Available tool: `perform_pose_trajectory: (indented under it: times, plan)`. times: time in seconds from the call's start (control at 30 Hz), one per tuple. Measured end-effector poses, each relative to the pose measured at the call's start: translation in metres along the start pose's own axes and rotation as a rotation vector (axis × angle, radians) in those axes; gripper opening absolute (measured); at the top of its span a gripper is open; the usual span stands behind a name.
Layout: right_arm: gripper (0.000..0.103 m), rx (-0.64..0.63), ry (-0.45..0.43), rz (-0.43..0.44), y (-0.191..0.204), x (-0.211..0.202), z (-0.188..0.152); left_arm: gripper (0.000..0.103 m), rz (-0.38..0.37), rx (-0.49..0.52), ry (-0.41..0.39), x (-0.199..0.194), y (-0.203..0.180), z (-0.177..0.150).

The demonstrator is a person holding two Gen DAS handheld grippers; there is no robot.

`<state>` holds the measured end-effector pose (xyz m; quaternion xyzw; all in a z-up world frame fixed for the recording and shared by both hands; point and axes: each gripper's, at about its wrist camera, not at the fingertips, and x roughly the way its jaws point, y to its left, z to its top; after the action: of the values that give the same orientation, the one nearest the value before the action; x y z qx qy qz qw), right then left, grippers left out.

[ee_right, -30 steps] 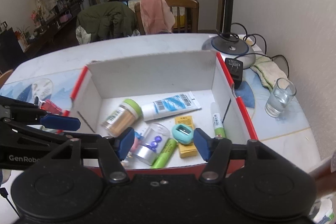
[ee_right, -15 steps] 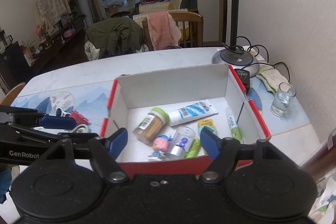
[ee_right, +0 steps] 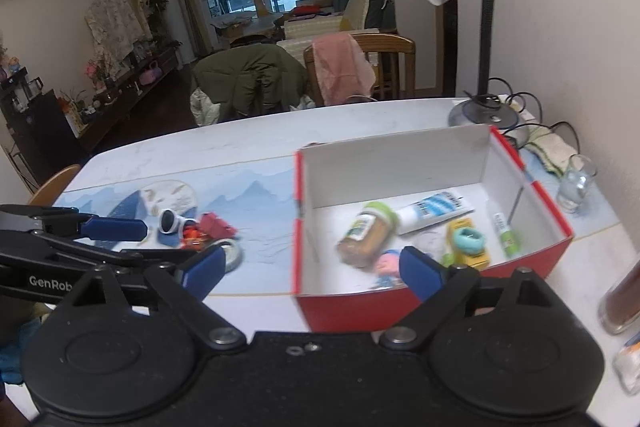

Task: Organize rigid objects
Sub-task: 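Withdraw both tools from the box back toward the mat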

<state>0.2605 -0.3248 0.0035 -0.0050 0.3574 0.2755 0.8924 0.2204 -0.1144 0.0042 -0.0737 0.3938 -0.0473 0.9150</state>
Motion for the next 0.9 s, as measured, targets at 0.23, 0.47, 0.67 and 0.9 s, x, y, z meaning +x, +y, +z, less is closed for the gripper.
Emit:
perform_pose_trajectory:
  times: [0.23,0.47,0.67,0.9]
  plan:
    - [0.097,0.007,-0.006,0.019,0.039,0.007,-0.006,0.1,0.029,0.006,-0.005,-0.012,0.037,-0.01]
    - [0.101,0.01,-0.013,0.02,0.072,0.02,-0.01,0.103,0.025,-0.019,-0.038,-0.013,0.084,-0.017]
    - [0.102,0.01,0.02,0.018,0.093,0.044,-0.014,0.103,0.043,-0.026,-0.063,-0.007,0.117,-0.026]
    - [0.102,-0.02,0.078,-0.013,0.113,0.077,-0.017,0.103,0.067,-0.081,-0.065,0.016,0.158,-0.032]
